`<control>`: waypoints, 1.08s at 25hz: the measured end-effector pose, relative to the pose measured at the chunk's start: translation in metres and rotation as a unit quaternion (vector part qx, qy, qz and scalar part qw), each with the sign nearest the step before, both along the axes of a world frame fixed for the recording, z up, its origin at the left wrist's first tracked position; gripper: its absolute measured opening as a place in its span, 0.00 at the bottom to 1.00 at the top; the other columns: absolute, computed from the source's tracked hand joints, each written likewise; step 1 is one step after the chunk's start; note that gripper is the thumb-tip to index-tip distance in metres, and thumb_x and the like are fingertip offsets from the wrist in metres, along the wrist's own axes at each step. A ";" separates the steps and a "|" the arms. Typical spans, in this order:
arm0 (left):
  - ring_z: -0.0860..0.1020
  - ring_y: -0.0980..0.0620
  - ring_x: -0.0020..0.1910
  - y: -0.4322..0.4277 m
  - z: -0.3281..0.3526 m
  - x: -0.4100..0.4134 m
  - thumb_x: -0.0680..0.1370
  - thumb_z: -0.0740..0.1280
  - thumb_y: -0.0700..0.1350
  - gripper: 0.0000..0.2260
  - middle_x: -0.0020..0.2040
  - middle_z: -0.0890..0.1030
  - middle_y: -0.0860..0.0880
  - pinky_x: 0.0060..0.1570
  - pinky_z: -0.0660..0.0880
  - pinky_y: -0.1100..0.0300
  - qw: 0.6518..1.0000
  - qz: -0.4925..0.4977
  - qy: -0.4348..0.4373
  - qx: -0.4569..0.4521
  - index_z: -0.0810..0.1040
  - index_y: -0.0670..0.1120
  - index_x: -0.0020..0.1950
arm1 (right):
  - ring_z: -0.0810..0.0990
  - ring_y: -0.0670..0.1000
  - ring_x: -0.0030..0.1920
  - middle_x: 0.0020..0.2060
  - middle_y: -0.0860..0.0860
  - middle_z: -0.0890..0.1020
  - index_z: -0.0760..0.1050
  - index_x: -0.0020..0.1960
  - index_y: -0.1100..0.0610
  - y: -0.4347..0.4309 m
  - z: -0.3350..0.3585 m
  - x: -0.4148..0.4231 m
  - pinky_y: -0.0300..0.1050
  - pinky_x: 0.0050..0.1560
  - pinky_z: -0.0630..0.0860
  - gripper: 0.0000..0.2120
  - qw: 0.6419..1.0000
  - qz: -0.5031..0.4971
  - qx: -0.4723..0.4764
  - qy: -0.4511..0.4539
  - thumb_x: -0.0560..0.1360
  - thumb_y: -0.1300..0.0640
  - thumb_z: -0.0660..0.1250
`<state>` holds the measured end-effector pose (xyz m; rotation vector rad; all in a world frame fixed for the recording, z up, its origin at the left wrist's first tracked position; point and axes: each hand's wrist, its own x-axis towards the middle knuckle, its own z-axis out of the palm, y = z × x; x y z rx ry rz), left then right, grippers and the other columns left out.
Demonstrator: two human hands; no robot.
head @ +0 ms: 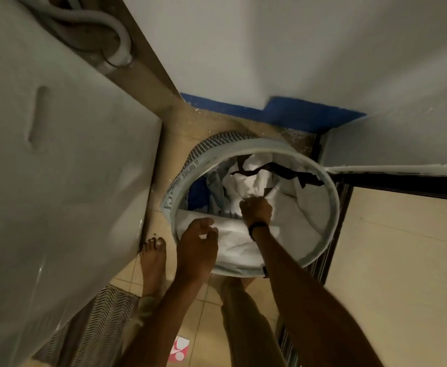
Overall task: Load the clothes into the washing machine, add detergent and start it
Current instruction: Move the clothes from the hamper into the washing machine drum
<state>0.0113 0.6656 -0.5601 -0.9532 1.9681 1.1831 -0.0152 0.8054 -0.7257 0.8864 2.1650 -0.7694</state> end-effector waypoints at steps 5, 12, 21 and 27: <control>0.82 0.46 0.51 0.013 0.055 -0.019 0.78 0.67 0.42 0.04 0.51 0.83 0.47 0.59 0.78 0.47 0.993 0.063 -0.091 0.032 0.79 0.52 0.46 | 0.83 0.47 0.44 0.44 0.53 0.87 0.85 0.46 0.58 -0.003 0.166 0.044 0.33 0.50 0.77 0.13 0.959 -0.101 -0.012 0.266 0.75 0.50 0.68; 0.83 0.47 0.46 0.021 0.145 -0.026 0.78 0.67 0.47 0.06 0.42 0.81 0.51 0.52 0.81 0.47 0.991 0.096 -0.081 0.048 0.79 0.47 0.53 | 0.80 0.49 0.59 0.61 0.54 0.81 0.83 0.56 0.59 -0.007 0.351 0.090 0.41 0.62 0.76 0.11 0.902 -0.077 0.044 0.422 0.74 0.58 0.72; 0.78 0.54 0.34 -0.050 0.307 0.003 0.80 0.64 0.46 0.09 0.40 0.81 0.47 0.25 0.71 0.66 0.991 0.069 -0.083 0.075 0.79 0.45 0.57 | 0.82 0.50 0.54 0.54 0.55 0.85 0.83 0.56 0.59 -0.055 0.509 0.087 0.47 0.57 0.78 0.11 0.899 -0.222 0.057 0.372 0.74 0.63 0.73; 0.71 0.49 0.68 -0.091 0.415 0.024 0.74 0.73 0.44 0.33 0.70 0.70 0.49 0.64 0.72 0.56 0.979 -0.157 0.032 0.123 0.61 0.49 0.74 | 0.85 0.48 0.48 0.47 0.49 0.86 0.83 0.55 0.55 -0.079 0.671 0.086 0.47 0.52 0.82 0.09 0.879 -0.264 -0.050 0.394 0.75 0.60 0.70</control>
